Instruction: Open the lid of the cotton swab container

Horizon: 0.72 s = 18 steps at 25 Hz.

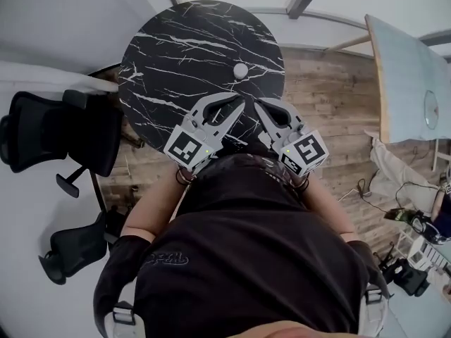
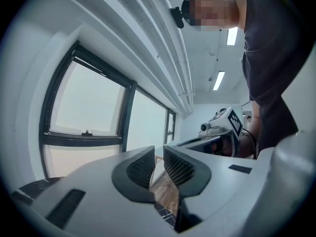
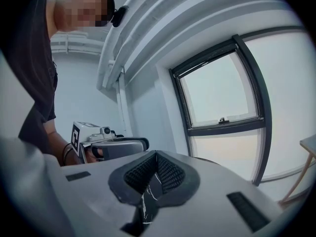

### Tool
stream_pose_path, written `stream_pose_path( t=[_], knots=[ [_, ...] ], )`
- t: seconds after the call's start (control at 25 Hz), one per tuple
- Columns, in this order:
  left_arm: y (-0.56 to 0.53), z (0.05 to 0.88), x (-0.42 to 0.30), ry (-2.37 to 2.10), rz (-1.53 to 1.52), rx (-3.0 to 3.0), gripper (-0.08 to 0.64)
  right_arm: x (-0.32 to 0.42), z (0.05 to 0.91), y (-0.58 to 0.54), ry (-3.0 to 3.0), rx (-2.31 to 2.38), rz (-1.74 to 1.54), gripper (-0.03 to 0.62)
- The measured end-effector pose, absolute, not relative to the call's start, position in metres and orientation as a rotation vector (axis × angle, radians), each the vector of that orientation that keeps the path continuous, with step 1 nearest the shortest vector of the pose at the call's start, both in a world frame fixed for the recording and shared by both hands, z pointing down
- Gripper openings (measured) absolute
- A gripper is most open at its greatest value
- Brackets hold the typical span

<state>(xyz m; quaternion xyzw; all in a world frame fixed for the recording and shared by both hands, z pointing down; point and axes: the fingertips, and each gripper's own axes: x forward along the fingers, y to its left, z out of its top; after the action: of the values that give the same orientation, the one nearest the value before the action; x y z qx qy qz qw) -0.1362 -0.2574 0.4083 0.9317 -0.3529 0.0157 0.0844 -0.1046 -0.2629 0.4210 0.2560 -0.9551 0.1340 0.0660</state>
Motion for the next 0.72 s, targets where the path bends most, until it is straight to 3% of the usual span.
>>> stream_pose_path(
  t=[0.28, 0.72],
  knots=[
    [-0.294, 0.455, -0.131, -1.029, 0.264, 2.842, 0.114, -0.098, 0.441, -0.297, -2.852, 0.736, 0.444, 0.022],
    [-0.344, 0.55, -0.129, -1.009, 0.425, 2.797, 0.273, -0.088, 0.477, -0.339, -2.781, 0.731, 0.521, 0.021]
  ],
)
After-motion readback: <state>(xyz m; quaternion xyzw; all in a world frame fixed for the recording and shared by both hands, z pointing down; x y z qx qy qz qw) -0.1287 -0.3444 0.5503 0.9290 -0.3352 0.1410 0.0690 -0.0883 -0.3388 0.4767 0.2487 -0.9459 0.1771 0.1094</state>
